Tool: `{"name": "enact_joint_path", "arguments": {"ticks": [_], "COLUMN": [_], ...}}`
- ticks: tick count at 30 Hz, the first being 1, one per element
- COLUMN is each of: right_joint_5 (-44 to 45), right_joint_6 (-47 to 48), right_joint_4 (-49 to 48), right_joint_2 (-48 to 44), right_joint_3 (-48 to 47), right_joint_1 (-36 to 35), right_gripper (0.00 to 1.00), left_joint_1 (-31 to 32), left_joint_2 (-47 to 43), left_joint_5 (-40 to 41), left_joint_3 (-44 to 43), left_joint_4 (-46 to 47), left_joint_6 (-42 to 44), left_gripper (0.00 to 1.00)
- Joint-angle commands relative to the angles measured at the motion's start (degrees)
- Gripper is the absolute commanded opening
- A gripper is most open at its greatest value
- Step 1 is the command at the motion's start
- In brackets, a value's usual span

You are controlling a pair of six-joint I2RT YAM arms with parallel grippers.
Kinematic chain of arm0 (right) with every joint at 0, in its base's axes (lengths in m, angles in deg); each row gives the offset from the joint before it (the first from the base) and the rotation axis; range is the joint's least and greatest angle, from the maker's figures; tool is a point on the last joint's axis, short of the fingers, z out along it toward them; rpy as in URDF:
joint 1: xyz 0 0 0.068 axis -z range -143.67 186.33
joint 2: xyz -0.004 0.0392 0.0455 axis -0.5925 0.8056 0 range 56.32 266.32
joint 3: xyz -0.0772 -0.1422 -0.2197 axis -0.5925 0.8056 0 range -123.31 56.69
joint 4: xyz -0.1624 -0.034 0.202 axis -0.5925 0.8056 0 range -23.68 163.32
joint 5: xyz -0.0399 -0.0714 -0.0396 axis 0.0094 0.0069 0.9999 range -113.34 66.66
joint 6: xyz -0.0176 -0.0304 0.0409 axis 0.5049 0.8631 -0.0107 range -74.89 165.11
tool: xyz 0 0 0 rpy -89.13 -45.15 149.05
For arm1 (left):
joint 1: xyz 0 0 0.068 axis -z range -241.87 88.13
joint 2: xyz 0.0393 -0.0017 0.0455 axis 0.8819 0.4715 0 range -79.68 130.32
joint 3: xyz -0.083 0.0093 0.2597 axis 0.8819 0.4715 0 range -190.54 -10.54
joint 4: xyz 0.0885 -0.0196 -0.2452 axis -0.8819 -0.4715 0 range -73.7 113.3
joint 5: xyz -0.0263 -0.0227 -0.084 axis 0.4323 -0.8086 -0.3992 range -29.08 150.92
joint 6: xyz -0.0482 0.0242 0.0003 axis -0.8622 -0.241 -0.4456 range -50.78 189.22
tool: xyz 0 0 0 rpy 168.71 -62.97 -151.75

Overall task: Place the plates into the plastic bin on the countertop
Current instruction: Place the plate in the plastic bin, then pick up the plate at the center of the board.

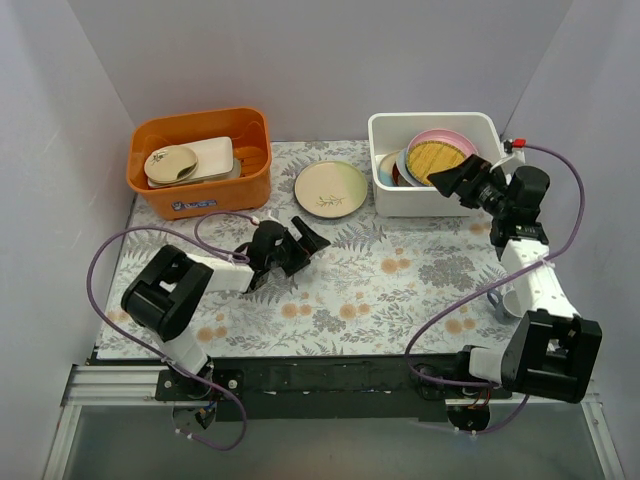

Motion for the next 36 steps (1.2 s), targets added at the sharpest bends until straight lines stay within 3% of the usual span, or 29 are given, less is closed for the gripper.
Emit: {"name": "enact_joint_path", "arguments": {"ticks": [1, 12, 18, 27, 32, 36], "right_joint_5": [-0.73, -2.23, -3.63, -5.83, -6.36, -6.89], "right_joint_6": [-0.55, -2.23, -1.35, -0.38, 0.06, 0.41], "right_joint_4": [-2.67, -5.84, -6.00, -6.01, -6.10, -6.01], "right_joint_2": [-5.81, -14.69, -16.10, -15.66, -15.49, -15.23], "right_joint_3": [4.86, 15.60, 16.39, 16.48, 16.30, 16.13], "right_joint_1": [-2.51, -4.80, -4.80, -4.80, -4.80, -4.89], "right_gripper": [0.98, 0.98, 0.98, 0.98, 0.98, 0.98], "left_joint_1": [-0.61, -1.22, -0.70, -0.17, -0.08, -0.08], "left_joint_2": [2.66, 15.14, 17.61, 20.41, 24.63, 28.06], "left_joint_5": [1.77, 1.51, 8.52, 13.64, 13.64, 13.82], "left_joint_3": [-2.10, -6.23, -4.21, -8.15, -9.56, -11.41], "left_joint_4": [7.10, 16.86, 22.74, 21.44, 25.38, 26.70], "left_joint_6": [-4.19, -13.24, -17.90, -17.91, -19.92, -21.59], "left_gripper": [0.94, 0.86, 0.76, 0.73, 0.53, 0.52]}}
